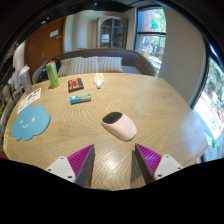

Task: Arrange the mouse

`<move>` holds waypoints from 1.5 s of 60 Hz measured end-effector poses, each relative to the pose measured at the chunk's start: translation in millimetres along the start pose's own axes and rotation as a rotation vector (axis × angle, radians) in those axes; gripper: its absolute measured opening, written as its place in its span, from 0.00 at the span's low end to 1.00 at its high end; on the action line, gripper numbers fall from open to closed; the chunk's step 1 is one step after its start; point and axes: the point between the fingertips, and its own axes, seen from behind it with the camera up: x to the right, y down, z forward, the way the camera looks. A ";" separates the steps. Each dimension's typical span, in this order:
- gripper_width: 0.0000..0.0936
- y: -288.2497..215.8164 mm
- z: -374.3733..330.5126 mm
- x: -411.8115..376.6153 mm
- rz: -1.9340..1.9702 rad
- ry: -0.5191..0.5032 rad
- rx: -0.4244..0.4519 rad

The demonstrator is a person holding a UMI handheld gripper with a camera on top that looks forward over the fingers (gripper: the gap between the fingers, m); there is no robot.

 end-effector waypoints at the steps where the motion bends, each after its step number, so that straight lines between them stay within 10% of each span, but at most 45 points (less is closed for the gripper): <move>1: 0.89 0.0 5.0 3.4 -0.007 -0.002 -0.005; 24: 0.87 -62.1 70.9 31.8 0.029 -0.070 0.088; 32: 0.57 -77.1 88.9 37.1 0.051 -0.044 0.108; 55: 0.42 -90.8 74.8 37.6 0.159 0.129 0.016; 76: 0.39 -220.8 -35.4 -229.2 0.089 -0.033 0.311; 90: 0.39 -95.5 22.8 -359.6 0.028 -0.117 0.088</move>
